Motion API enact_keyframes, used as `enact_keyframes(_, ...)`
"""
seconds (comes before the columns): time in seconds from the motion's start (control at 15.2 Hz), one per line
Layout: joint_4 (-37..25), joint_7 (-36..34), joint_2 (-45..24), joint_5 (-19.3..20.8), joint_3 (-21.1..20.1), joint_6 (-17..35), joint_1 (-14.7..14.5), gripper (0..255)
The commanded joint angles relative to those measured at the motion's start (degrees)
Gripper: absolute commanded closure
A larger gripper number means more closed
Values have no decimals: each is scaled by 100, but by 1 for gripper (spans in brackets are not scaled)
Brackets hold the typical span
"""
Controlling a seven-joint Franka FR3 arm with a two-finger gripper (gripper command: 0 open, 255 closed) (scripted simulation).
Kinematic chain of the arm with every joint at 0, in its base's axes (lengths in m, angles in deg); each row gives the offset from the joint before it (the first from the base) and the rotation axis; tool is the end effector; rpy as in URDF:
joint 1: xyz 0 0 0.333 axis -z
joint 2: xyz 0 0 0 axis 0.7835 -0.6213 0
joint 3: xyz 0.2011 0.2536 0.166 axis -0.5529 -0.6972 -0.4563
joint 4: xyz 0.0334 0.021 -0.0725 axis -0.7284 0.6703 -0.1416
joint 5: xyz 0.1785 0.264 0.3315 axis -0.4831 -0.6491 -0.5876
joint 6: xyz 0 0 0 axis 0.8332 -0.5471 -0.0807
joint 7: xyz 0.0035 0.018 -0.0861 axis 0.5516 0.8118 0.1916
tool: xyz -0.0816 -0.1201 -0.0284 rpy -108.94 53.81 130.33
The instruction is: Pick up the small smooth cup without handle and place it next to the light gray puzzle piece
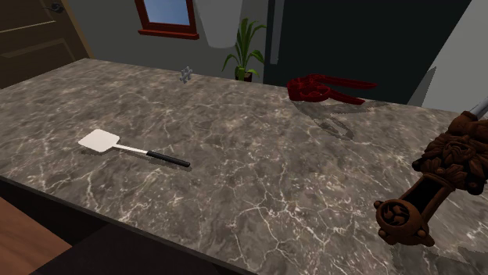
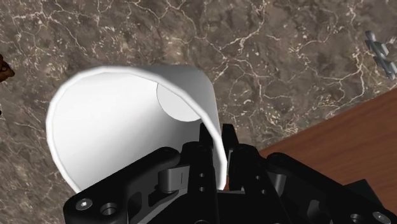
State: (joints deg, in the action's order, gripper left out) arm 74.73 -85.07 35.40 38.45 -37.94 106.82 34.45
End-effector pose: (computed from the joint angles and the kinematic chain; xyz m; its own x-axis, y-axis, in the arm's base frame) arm 0.6187 0.4276 0.5441 0.9756 -0.2119 0.0570 -0.2192 -0.9513 0.2167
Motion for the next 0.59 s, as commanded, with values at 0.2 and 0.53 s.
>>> enact_keyframes(0.2,352,-94,-17,0,2,352,51,255)
enact_keyframes(0.53,822,-175,34,-17,1,756,142,255)
